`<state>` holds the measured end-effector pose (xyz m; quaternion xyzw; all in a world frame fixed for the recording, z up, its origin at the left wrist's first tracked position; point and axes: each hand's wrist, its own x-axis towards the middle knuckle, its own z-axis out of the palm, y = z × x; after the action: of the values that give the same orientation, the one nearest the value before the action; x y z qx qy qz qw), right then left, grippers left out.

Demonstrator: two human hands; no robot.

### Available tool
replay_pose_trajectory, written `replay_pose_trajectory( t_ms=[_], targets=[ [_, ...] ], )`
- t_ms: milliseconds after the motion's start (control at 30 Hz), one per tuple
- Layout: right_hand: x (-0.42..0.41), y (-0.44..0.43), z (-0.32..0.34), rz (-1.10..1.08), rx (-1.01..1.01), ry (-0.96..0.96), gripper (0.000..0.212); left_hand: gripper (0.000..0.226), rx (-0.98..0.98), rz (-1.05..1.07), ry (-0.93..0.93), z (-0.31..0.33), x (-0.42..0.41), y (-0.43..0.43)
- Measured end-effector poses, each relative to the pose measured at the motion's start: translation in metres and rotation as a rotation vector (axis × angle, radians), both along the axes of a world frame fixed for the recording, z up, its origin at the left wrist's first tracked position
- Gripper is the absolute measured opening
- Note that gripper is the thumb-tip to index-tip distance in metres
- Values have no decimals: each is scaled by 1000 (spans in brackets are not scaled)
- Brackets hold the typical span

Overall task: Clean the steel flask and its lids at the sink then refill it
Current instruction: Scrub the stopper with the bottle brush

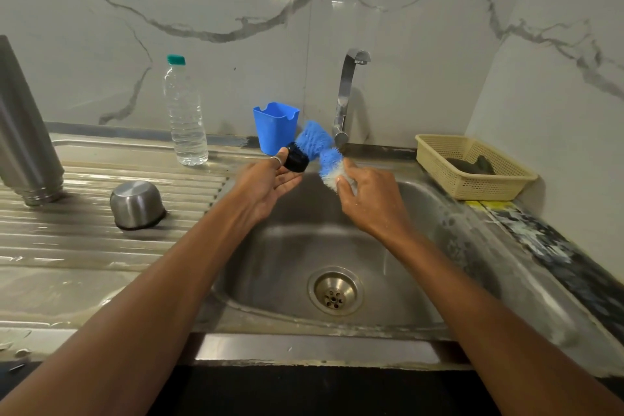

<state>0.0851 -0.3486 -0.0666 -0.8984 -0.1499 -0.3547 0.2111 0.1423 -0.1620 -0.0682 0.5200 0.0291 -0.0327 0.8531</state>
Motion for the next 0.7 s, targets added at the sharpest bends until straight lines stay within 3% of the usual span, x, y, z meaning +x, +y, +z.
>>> replay_pose_trajectory(
  t_ms=[700],
  targets=[
    [-2, 13, 1, 45, -53, 3, 35, 29, 64, 17, -14, -1, -3, -1]
  ],
)
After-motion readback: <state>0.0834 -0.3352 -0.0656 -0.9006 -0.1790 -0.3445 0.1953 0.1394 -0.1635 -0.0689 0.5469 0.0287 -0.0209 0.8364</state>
